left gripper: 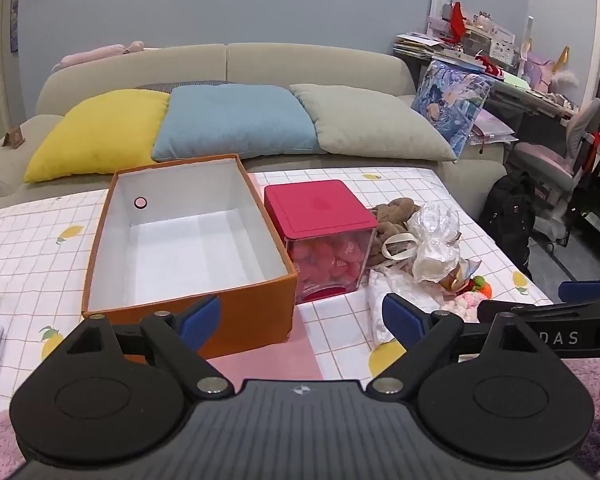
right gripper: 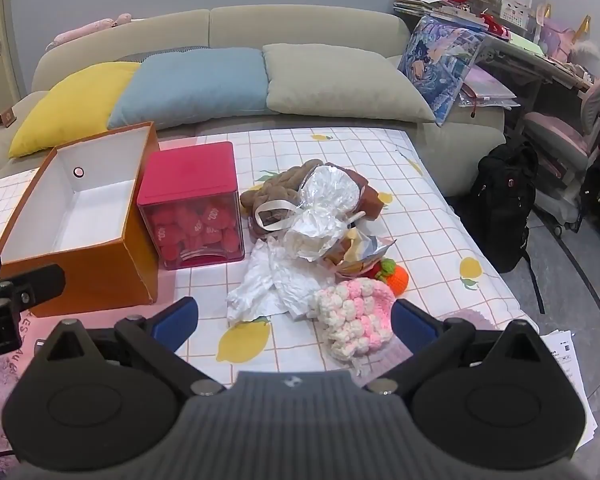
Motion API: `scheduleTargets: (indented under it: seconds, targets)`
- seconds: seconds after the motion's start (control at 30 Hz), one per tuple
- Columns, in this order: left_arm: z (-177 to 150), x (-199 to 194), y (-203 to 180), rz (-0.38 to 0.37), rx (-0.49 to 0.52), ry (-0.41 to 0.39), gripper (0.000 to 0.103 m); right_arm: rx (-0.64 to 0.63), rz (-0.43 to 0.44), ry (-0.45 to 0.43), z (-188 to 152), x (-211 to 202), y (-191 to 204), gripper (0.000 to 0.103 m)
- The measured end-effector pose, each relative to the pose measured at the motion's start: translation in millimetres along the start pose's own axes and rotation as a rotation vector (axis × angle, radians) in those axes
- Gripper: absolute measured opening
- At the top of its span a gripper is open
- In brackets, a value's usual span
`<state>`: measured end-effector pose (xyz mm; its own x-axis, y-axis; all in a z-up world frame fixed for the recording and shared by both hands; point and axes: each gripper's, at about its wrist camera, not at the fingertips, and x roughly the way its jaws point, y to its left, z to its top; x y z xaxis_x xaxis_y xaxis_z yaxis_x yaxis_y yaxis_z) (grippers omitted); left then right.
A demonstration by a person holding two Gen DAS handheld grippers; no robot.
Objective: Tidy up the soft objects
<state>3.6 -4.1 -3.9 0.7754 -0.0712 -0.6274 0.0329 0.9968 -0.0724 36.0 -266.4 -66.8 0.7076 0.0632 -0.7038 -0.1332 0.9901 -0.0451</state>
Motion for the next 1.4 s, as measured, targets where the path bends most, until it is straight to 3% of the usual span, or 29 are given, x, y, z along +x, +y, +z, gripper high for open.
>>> scheduleTargets:
  seconds: [0.23,1.4]
  targets:
    - [0.5,-0.2,-0.8,-0.018,0.002,0.000,0.098,-0.004,0.000,-0.001,-0.2,0.3,0.6,0.100]
    - [-1.8,2.1,1.6,-0.009,-0.013,0.012,0.098,-0.016,-0.001,0.010,-3.7,4.6,4.2,0.100]
